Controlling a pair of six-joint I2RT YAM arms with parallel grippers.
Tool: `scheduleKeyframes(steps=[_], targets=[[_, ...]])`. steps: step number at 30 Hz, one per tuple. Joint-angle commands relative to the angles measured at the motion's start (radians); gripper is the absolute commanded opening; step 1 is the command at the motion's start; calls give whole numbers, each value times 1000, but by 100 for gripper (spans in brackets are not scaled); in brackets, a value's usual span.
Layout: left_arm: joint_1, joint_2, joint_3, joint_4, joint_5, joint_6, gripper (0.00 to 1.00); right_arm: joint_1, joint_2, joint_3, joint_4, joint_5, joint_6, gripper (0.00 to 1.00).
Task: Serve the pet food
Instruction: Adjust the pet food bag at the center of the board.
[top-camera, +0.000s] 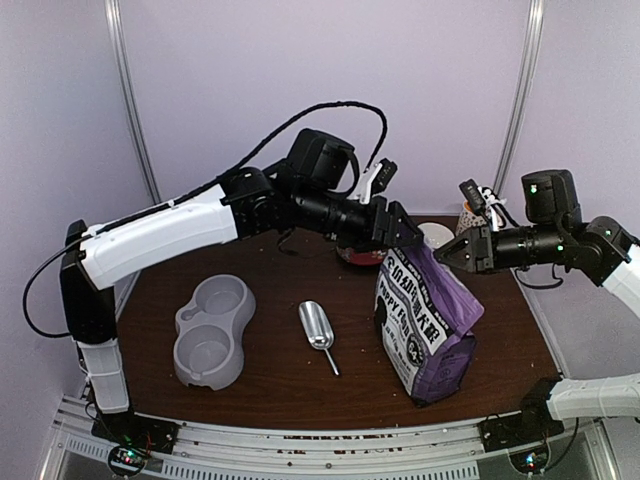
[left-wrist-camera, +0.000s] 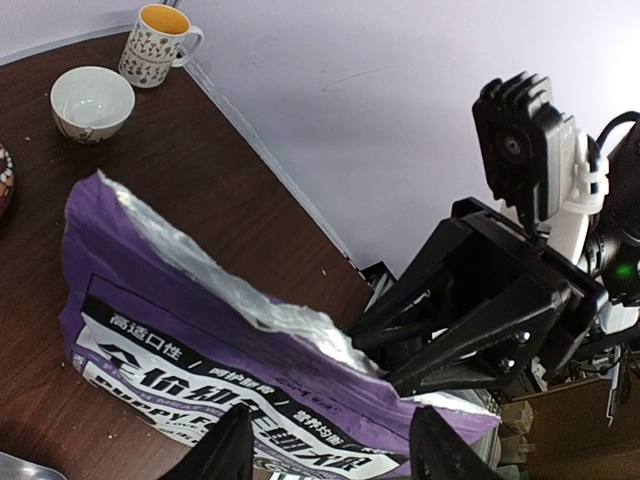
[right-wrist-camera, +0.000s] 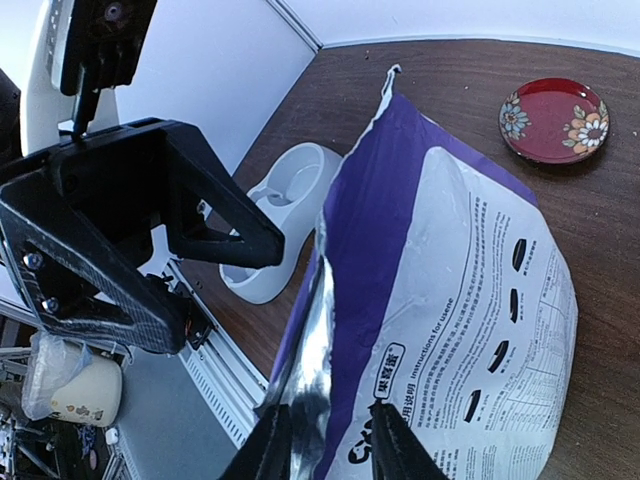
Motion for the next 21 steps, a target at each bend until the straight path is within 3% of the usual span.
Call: scheduleKeyframes(steps=[1,11,21], targets=[[-10,23,51,41,27,-20,56,31,9,10,25,13,20,30],[-14,53,66,34,39,-33,55,67,38,17,26,34,22,30],[-14,74,63,31,50,-48,47,85,45,22,29,41,20,24]])
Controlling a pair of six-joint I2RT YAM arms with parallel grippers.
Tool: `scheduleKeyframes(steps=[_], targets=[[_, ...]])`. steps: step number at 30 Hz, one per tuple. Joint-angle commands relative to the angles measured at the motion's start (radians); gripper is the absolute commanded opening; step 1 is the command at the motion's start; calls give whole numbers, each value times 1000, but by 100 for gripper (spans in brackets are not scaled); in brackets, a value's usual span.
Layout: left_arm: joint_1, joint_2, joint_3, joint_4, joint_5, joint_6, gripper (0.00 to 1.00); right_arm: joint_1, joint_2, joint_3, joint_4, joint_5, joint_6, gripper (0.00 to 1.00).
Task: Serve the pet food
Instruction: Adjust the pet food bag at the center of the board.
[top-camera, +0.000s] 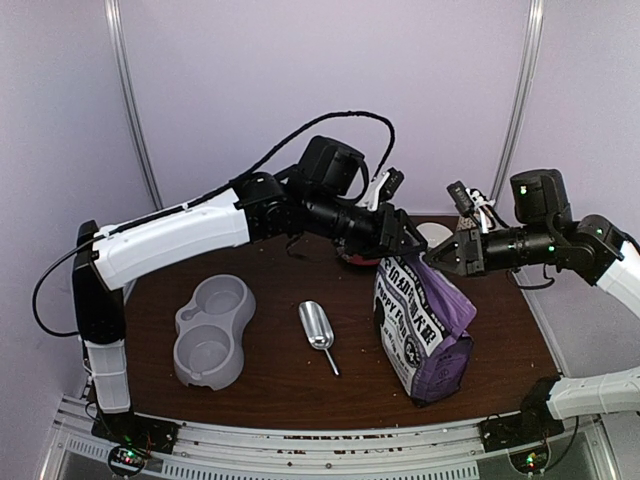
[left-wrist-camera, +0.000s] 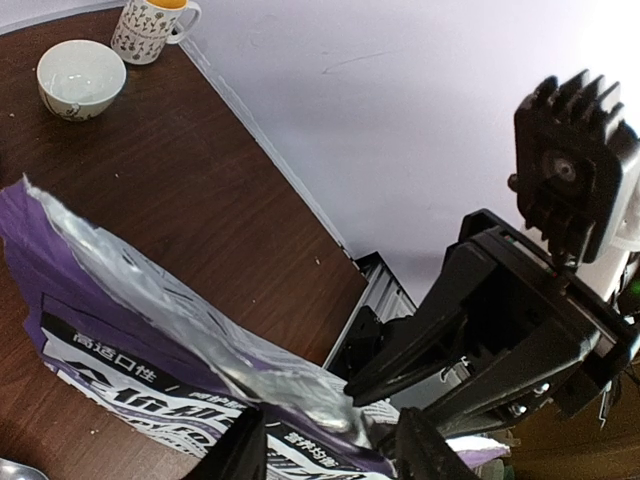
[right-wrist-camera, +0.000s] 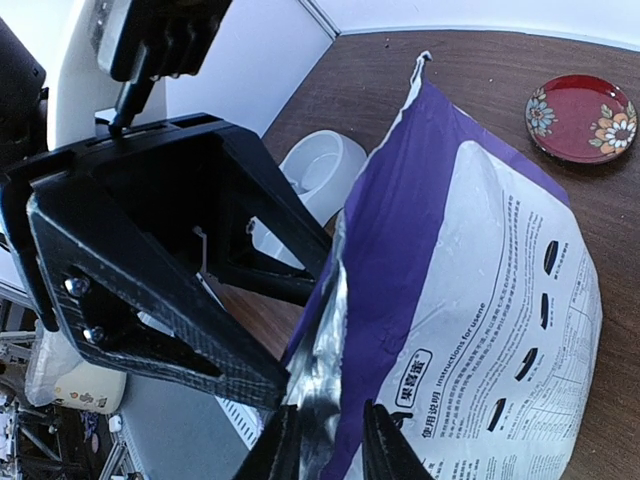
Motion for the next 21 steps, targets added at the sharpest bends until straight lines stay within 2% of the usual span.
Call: scheduleKeyframes(steps=[1,5,9,12,21], targets=[[-6,21,30,31,21,-12,46,9,8,19,-6,25,3,23],[-6,23,28,31,23,-13,38,10,11,20,-10,30,3,20],[-6,23,28,31,31,-12,24,9,9,31,-18,55,4,14],[-6,23,27,31,38,-15,18,10,2,38,-17,71,5,10],[-6,32,41,31,30,-22,11,10,-31,40,-14,132,20,0]])
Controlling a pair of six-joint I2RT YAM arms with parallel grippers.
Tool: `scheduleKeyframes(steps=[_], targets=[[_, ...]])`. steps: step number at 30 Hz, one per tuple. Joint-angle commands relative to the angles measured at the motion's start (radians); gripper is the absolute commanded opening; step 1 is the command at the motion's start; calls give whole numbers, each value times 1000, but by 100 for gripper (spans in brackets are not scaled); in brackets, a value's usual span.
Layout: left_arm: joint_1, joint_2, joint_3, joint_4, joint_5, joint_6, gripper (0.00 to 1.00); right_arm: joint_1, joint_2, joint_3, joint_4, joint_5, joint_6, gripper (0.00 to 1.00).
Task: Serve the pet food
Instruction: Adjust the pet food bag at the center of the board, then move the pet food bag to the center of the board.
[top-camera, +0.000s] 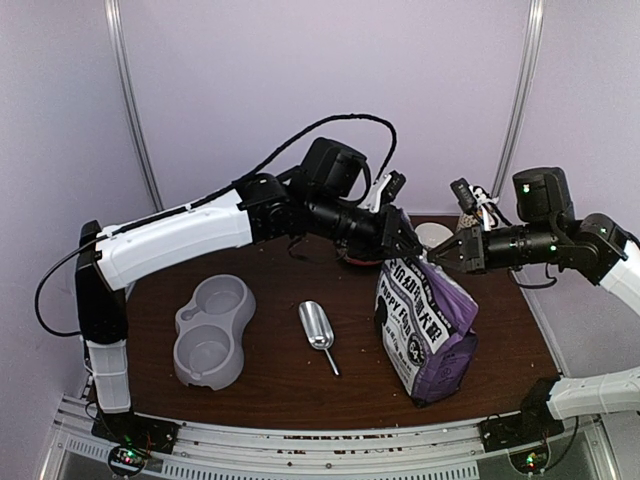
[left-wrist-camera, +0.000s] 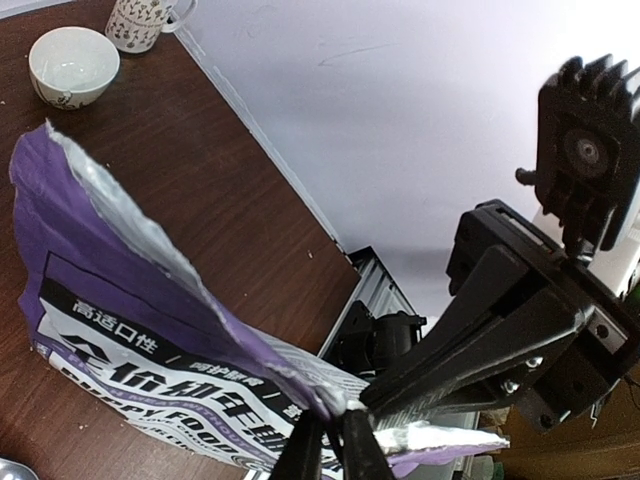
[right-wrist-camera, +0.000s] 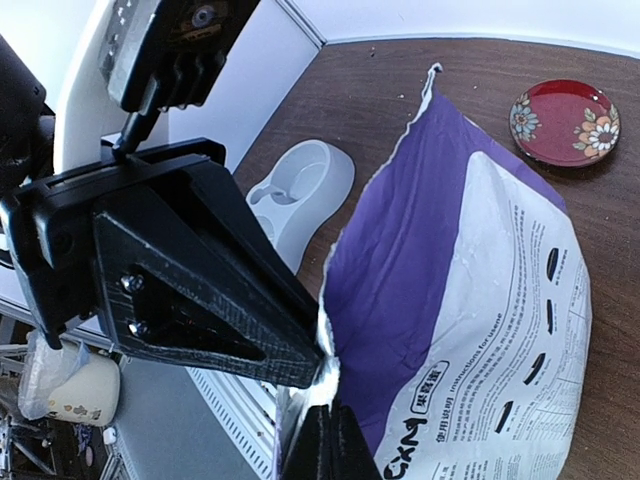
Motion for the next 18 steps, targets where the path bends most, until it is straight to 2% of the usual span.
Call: scheduleKeyframes(steps=[1,4,9,16,18], targets=[[-7,18,39,31,7,0,11,6,-35,22,-1,76,7,0],[-6,17,37,29,14,-4,10,6,-52,20,-3,90,10,0],[-6,16,29,36,14,-9,1,6,-67,19,-9,104,12,0],[-7,17,22,38,12,-13,0,5,-79,35,-36,149,13,0],[-6,17,21,39,13,-12,0,5,-79,38,-35,140,16,12]])
